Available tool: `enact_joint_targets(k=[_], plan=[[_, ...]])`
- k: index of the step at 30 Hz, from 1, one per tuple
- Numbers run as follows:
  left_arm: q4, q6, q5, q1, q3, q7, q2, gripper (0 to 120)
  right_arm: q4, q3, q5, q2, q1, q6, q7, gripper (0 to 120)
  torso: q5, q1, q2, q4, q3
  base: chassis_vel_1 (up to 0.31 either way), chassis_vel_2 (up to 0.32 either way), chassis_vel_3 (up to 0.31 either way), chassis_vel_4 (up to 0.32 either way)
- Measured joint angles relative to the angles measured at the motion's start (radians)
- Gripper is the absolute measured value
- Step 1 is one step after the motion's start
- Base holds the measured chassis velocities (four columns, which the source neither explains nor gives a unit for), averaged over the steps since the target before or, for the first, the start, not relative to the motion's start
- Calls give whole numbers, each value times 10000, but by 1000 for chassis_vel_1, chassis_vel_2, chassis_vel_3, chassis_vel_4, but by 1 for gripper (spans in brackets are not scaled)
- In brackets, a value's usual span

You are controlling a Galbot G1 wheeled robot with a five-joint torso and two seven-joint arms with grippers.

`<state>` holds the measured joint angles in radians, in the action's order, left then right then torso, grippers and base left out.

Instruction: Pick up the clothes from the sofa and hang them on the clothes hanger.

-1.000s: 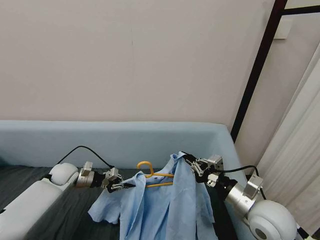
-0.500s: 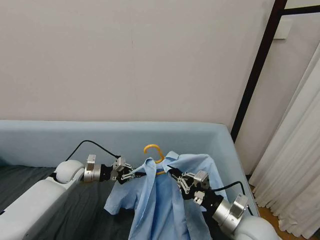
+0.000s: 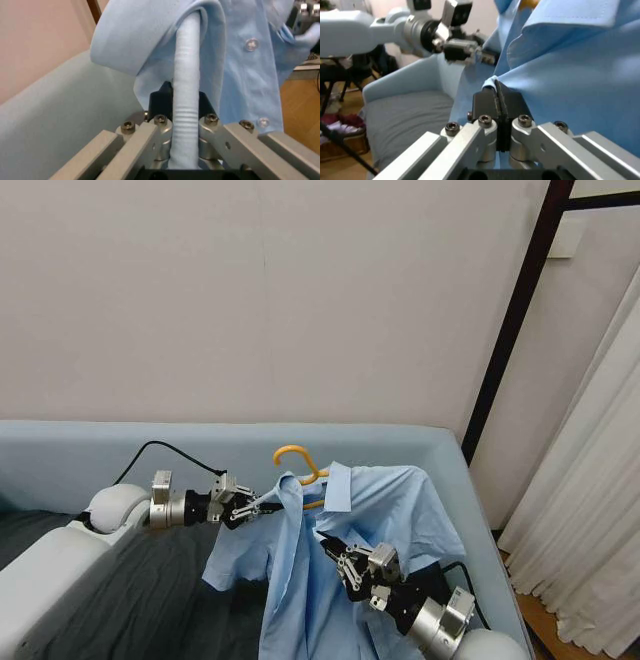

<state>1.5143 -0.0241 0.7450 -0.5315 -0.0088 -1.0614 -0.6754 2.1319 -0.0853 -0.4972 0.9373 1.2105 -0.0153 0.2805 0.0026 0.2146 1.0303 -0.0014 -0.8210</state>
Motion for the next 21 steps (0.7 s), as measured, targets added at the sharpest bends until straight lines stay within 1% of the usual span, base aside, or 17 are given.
enact_joint_targets(k=[6, 9, 10, 12, 13, 15, 16, 17, 19, 20, 21], plan=[[294, 21, 132, -84, -151, 1, 156, 2, -152, 42, 335, 26, 151, 210, -188, 0, 0, 0, 0, 1, 0, 0, 0, 0, 0], [436, 34, 142, -260, -225, -21, 233, 2, -154, 118, 246, 122, 39, 257, -546, 12, 0, 0, 0, 2, 0, 0, 0, 0, 0], [436, 34, 142, -260, -225, -21, 233, 2, -154, 118, 246, 122, 39, 257, -546, 12, 0, 0, 0, 2, 0, 0, 0, 0, 0], [494, 35, 112, -375, -236, -47, 301, 2, -134, 77, 66, 122, 0, 429, -429, 22, 0, 0, 0, 3, 0, 0, 0, 0, 0], [498, 34, 84, -407, -239, -54, 327, 2, -111, 14, -98, 97, 15, 603, -157, 25, 0, 1, 0, 3, 0, 0, 0, 0, 0], [486, 34, 12, -440, -241, -65, 372, 2, -79, -161, -466, 30, 112, 1018, 800, 33, -1, 1, 0, 2, 0, 0, 0, 0, 0], [486, 34, 12, -440, -241, -65, 372, 2, -79, -161, -466, 30, 112, 1018, 800, 33, -1, 1, 0, 2, 0, 0, 0, 0, 0], [450, 33, -23, -440, -236, -65, 399, 2, -57, -379, -751, -10, 213, 1226, 1765, 38, 0, 2, 0, 2, 0, 0, 0, 0, 0], [322, 30, -83, -368, -174, -84, 438, 2, 35, -870, -1052, -98, 438, 1329, 3538, 48, 0, 1, 0, 2, 0, 0, 0, 0, 0], [227, 27, -128, -307, -140, -143, 453, 2, 80, -1075, -1184, -128, 523, 1327, 4102, 52, 0, 1, 0, 1, 0, 0, 0, 0, 0], [227, 27, -128, -307, -140, -143, 453, 2, 80, -1075, -1184, -128, 523, 1327, 4102, 52, 0, 1, 0, 1, 0, 0, 0, 0, 0]])
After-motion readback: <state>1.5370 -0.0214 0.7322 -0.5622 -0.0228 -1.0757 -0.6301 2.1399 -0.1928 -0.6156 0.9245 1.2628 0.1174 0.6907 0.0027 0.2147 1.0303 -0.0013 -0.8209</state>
